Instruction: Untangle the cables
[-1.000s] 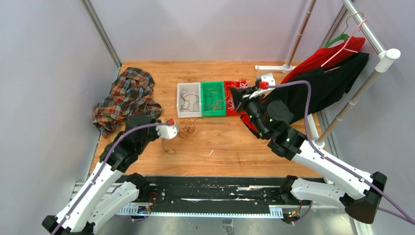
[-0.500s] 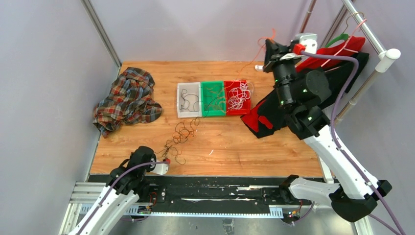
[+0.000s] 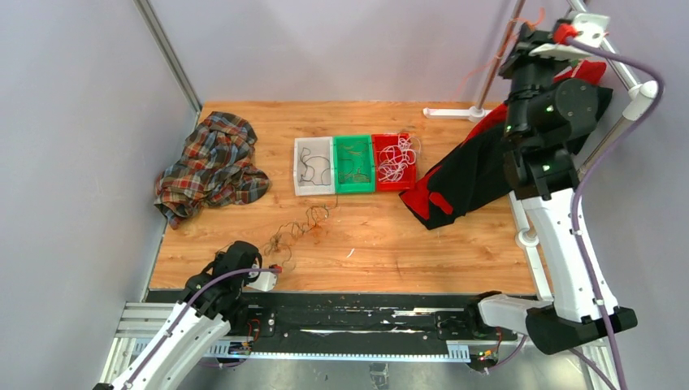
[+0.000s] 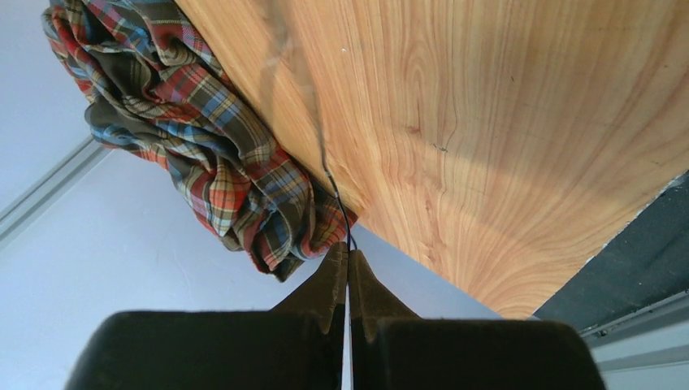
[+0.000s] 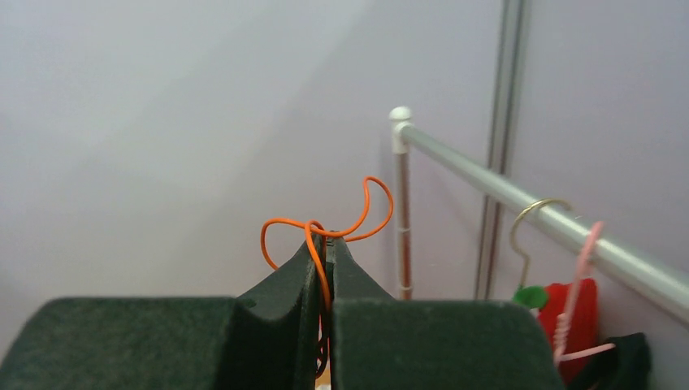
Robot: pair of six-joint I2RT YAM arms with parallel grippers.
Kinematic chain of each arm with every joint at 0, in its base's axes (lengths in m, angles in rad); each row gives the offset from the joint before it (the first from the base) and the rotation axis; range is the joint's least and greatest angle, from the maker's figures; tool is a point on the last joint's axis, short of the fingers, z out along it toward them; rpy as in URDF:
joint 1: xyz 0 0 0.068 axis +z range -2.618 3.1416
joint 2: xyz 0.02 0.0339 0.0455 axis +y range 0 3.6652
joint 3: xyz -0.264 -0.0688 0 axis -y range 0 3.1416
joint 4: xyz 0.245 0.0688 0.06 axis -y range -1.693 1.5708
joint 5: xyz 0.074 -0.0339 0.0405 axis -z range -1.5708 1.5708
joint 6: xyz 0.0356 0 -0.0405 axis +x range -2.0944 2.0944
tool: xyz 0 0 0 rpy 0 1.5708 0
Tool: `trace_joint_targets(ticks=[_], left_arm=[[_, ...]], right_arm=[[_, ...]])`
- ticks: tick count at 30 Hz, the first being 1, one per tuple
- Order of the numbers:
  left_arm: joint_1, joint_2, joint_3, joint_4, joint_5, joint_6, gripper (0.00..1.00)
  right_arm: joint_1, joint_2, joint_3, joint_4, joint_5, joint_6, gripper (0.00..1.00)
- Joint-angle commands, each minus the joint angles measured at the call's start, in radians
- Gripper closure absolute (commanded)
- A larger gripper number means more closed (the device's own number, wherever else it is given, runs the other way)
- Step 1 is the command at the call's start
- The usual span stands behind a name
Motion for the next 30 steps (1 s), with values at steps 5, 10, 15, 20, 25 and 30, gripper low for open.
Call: trace_joint_targets(ticks=[5,10,15,20,25,30], left_arm=[[0.007,0.019,-0.009,-0.087,-0.052,0.053,0.99],[0.007,0.044,0.010,-0.061,-0.048,0.058,0.99],[0.007,0.096,0.064,0.064,0.006,0.009,0.99],[0.007,0.200,0.216,0.173,0.110,-0.121,1.00],[0.007,0.322,0.455,0.166,0.256,-0.296,1.00],[0.007,0.368,0.583,0.149,0.345,-0.373,1.00]], right_arm=[[-0.181,0.056,0.258,-0.022,-0.036,0.066,0.99],[-0.200,0.110,0.358,-0.075,-0.135,0.151,0.99],[-0.179,0.159,0.370,-0.106,-0.409,0.316,0.99],[-0.048,0.213,0.340,-0.121,-0.516,0.263,0.99],[0.099,0.303,0.351,-0.152,-0.514,0.176,0.99],[0.163,0.395,0.333,-0.149,-0.530,0.157,0.99]])
